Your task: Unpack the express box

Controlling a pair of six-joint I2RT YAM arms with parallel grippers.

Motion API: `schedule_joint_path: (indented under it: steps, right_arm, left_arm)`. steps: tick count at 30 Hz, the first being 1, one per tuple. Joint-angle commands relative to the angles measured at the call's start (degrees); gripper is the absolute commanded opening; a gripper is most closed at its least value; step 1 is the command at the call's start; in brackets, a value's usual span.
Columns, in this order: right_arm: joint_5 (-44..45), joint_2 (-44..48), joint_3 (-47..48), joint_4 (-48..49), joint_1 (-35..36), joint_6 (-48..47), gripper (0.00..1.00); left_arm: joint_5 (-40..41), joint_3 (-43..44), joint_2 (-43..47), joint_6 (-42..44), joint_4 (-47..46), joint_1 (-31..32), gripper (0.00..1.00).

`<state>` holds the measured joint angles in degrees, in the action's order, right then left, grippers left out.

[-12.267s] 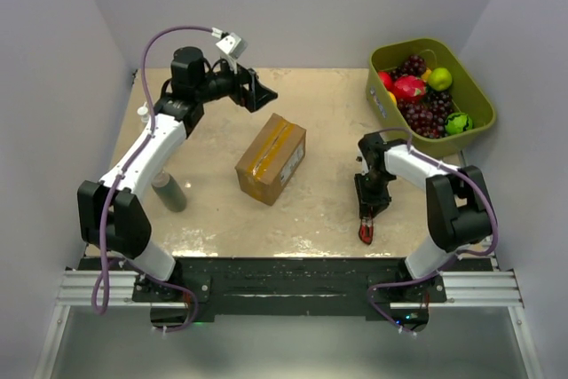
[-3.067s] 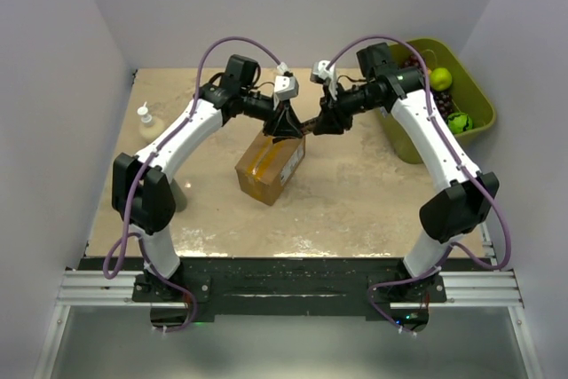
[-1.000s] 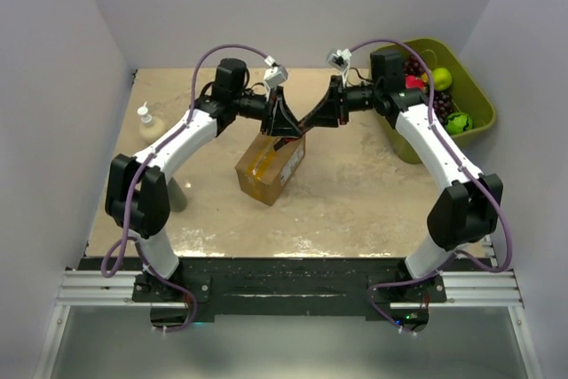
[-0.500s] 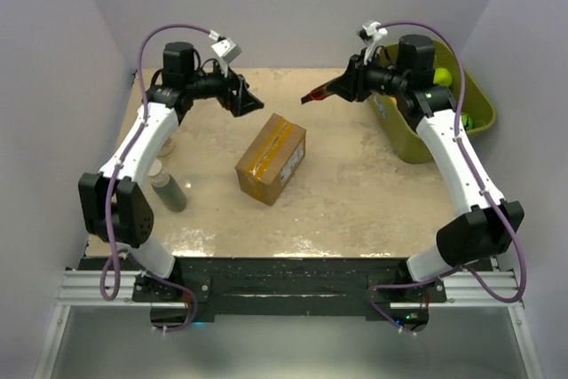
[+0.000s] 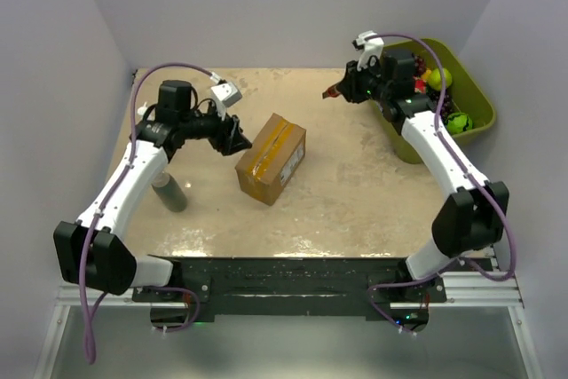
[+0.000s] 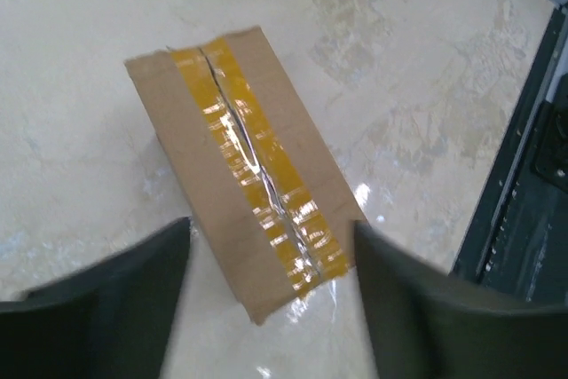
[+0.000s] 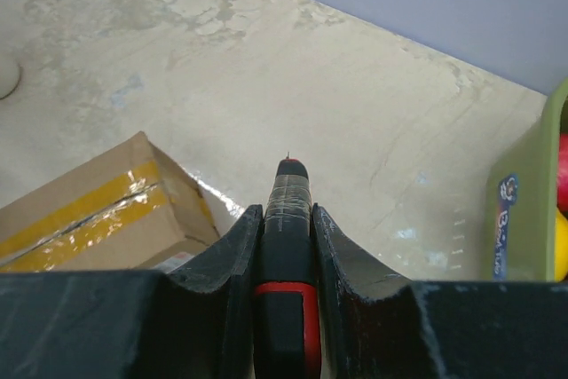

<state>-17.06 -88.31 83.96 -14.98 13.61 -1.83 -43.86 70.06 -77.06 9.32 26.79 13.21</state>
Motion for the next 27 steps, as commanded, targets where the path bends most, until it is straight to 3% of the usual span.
schedule_joint_path:
  steps: [1,2,3,5,9,14,21,27]
  right_arm:
    - [2.91,-5.28,1.55,8.83,2.99,0.52,0.0]
    - [2.65,-6.07,1.9,8.83,3.61,0.07,0.0]
    - [2.3,-7.47,2.17,8.83,4.06,-0.28,0.0]
    - [1.94,-8.45,2.08,8.39,5.46,-1.25,0.0]
    - [1.51,-8.37,0.68,7.43,7.13,-2.31,0.0]
    - [0.72,-3.11,-5.73,6.2,8.63,-2.13,0.0]
    - [-3.59,6.48,-15.92,2.25,9.51,-2.65,0.0]
    - [-10.79,12.63,-19.8,-2.58,9.69,-5.11,0.0]
  left_arm:
    - [-5.79,3.49,1.48,17.52,17.82,0.41,0.49]
    - [-6.93,5.16,0.08,29.23,22.73,0.76,0.42]
    - [-6.77,5.61,-0.63,34.74,31.31,1.2,0.31]
    - [-5.37,5.44,-2.91,43.19,35.33,3.3,0.21]
    - [-0.11,2.46,-6.52,46.84,36.77,7.61,0.02]
    - [4.74,-4.57,-6.79,44.13,25.63,8.58,0.0]
    - [16.75,-6.25,-7.67,36.65,8.74,8.58,0.0]
    - [21.44,-3.09,-11.71,34.98,1.61,8.58,0.01]
